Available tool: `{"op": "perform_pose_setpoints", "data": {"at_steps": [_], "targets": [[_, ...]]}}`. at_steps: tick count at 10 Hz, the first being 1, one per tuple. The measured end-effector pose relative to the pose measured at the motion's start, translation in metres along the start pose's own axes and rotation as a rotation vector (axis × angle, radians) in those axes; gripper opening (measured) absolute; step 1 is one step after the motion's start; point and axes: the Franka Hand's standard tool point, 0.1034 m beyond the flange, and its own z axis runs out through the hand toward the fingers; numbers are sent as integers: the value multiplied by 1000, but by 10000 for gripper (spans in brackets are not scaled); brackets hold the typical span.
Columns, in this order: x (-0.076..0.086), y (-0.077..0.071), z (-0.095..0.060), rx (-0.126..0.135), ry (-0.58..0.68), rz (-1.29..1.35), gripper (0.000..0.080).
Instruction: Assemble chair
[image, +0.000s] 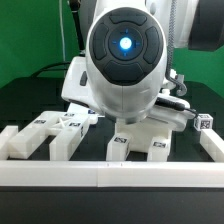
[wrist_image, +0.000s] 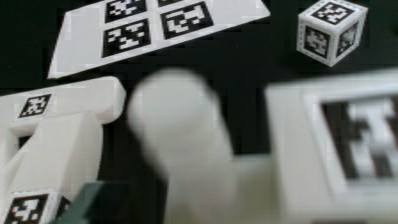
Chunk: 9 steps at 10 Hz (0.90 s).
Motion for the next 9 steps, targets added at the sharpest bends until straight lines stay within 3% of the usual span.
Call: {"op": "perform_pose_setpoints", "data": {"at_steps": [1, 2, 8, 9], "targets": [[0, 1, 0, 1, 0, 1, 611], [0, 1, 0, 2, -1, 1, 637], [2, 6, 0, 6, -5, 6, 649], [2, 8, 0, -10, -3, 10, 649]]}}
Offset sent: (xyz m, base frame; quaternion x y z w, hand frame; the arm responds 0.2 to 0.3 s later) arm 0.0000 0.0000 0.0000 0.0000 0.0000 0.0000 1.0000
